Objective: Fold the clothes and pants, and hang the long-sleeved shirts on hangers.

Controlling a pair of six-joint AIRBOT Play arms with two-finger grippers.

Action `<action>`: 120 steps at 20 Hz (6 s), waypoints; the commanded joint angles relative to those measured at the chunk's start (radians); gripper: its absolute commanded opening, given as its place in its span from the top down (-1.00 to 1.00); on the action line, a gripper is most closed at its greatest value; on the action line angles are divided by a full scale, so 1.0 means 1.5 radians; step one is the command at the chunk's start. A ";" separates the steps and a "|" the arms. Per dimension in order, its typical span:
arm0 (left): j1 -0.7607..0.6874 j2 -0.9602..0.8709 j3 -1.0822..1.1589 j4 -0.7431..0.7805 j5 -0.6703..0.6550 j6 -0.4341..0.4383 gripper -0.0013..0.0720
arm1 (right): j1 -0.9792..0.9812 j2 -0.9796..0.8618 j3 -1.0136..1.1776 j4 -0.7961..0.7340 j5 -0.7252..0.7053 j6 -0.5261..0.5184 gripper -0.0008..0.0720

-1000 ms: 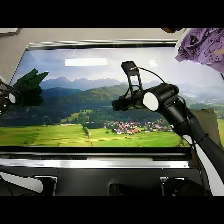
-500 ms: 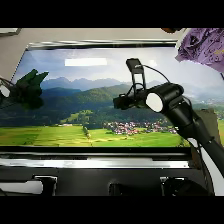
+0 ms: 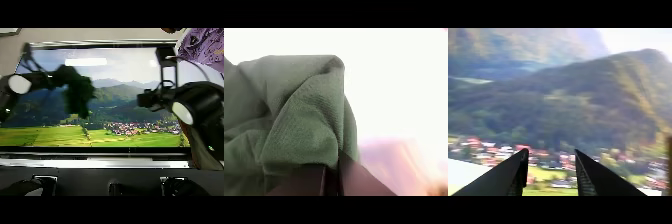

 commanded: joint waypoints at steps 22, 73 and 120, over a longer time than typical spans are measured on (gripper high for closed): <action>0.114 -0.078 0.038 -0.067 -0.303 0.114 -0.98 | -0.687 -0.022 -0.311 0.771 -0.010 -0.333 -0.56; 0.131 -0.268 -0.097 -0.308 -0.076 0.312 -0.98 | -0.336 -0.254 -0.387 0.910 -0.310 -0.325 0.88; 0.153 0.021 0.185 0.104 -0.192 0.155 0.93 | -0.336 -0.200 0.237 0.453 -0.224 -0.214 0.88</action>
